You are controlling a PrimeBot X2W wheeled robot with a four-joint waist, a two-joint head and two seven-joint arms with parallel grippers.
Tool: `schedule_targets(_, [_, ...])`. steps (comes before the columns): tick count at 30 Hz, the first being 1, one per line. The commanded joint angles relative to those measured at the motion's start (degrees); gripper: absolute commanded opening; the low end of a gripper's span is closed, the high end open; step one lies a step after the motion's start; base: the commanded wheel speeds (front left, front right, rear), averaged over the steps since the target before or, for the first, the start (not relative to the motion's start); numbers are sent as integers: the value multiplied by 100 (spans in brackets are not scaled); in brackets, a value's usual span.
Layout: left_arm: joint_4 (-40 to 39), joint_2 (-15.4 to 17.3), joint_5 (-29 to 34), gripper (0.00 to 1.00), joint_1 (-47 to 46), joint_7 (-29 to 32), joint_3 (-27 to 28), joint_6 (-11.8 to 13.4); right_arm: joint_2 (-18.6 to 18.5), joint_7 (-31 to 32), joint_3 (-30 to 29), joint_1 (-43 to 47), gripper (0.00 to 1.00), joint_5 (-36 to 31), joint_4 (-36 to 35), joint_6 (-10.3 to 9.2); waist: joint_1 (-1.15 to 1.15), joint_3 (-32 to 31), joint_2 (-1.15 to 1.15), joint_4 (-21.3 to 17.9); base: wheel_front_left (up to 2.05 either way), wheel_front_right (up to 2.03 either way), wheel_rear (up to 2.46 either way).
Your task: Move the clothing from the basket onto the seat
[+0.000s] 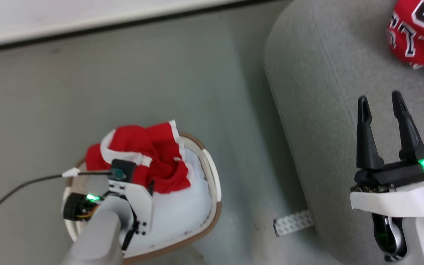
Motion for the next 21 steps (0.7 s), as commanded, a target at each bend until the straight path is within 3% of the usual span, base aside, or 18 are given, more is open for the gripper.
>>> schedule_targets(1, [184,112,74,100,-191,43,22,95,6,5,53,-172,100,72,-57,-15,-2,732,0,-341,0,0,0])
schedule_targets(8, [793,427,170,100,-908,-43,10,457,6,5,136,-478,100,409,-327,-15,-2,1569,0,-507,0,0,0])
schedule_targets(18, [1279,656,255,100,-1630,-426,-86,656,4,5,155,-706,100,626,-495,-15,-2,2181,0,-557,0,0,0])
schedule_targets(19, [1329,669,258,60,-1685,-448,-97,683,3,4,160,-721,100,639,-505,-15,-2,2213,0,-567,0,0,0])
schedule_targets(20, [1378,669,256,3,-1717,-484,-110,690,3,5,157,-727,100,654,-505,-15,-2,2236,0,-575,0,0,0])
schedule_targets(21, [1422,671,255,0,-1743,-493,-125,693,3,5,152,-727,100,659,-499,-15,-2,2250,0,-581,0,0,0])
